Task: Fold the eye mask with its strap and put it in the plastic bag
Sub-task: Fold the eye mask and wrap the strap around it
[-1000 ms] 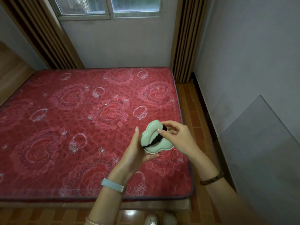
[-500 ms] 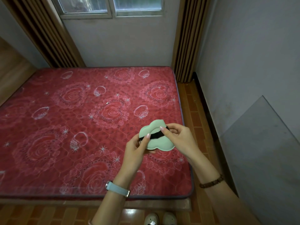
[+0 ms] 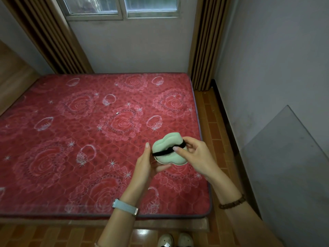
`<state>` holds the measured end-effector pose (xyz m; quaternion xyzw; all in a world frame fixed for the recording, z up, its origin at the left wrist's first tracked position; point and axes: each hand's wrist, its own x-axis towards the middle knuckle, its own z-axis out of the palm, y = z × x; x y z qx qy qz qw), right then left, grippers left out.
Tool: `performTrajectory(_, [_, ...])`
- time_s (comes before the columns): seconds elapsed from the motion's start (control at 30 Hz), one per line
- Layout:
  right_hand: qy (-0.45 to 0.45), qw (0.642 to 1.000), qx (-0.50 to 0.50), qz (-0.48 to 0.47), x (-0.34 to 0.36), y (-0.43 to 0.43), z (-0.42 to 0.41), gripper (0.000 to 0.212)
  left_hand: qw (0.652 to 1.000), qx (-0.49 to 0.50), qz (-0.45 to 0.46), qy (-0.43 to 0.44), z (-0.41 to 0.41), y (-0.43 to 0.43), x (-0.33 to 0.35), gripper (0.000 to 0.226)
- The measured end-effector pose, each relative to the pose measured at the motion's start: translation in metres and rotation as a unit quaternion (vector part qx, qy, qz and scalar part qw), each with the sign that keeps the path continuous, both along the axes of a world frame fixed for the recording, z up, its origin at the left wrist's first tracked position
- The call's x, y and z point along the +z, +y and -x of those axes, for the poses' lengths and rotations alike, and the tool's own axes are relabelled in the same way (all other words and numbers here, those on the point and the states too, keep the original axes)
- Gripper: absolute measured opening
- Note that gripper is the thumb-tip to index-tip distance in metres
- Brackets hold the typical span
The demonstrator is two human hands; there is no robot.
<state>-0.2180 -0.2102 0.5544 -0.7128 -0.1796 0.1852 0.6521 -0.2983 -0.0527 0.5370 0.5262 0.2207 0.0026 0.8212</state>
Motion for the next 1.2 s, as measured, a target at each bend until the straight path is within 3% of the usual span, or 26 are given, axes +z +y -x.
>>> performTrajectory(0.1, [-0.069, 0.996, 0.059, 0.007, 0.000, -0.004, -0.002, 0.022, 0.993, -0.077, 0.079, 0.039, 0.000, 0.007, 0.006, 0.063])
performTrajectory(0.2, [-0.112, 0.989, 0.095, 0.021, 0.000, -0.009, -0.006, 0.032, 0.986, -0.074, 0.137, 0.052, 0.000, 0.015, 0.011, 0.051])
performTrajectory(0.33, [-0.151, 0.980, 0.074, 0.102, -0.005, -0.012, -0.009, 0.043, 0.997, -0.049, 0.061, 0.023, 0.001, 0.018, 0.006, 0.044])
performTrajectory(0.43, [-0.180, 0.979, 0.012, 0.099, -0.004, -0.009, -0.003, 0.039, 0.999, -0.021, -0.016, 0.030, 0.002, 0.014, 0.000, 0.036])
performTrajectory(0.5, [-0.210, 0.970, 0.056, 0.106, -0.002, -0.005, 0.004, 0.038, 1.000, -0.013, -0.019, 0.020, 0.003, 0.011, -0.002, 0.033])
performTrajectory(0.6, [-0.260, 0.932, 0.141, 0.207, -0.009, -0.001, 0.012, 0.049, 0.999, -0.019, -0.023, -0.015, 0.007, 0.010, -0.003, 0.028])
performTrajectory(0.7, [-0.259, 0.919, 0.111, 0.275, -0.017, -0.008, 0.010, 0.061, 0.999, 0.013, -0.040, -0.016, 0.011, 0.012, -0.003, 0.025])
performTrajectory(0.9, [-0.302, 0.913, 0.134, 0.241, -0.014, -0.003, 0.014, 0.054, 0.997, 0.031, -0.066, -0.007, 0.014, 0.015, -0.002, 0.025])
performTrajectory(0.97, [-0.284, 0.910, 0.130, 0.271, -0.016, -0.001, 0.013, 0.056, 0.997, 0.024, -0.073, -0.016, 0.014, 0.013, -0.001, 0.024])
performTrajectory(1.03, [-0.215, 0.932, 0.104, 0.272, -0.018, -0.001, 0.011, 0.064, 0.996, 0.029, -0.079, -0.020, 0.016, 0.013, -0.001, 0.026])
performTrajectory(1.2, [0.001, 0.994, 0.030, 0.103, -0.015, 0.008, 0.005, 0.058, 0.996, 0.002, -0.083, -0.015, 0.028, 0.013, -0.001, 0.032])
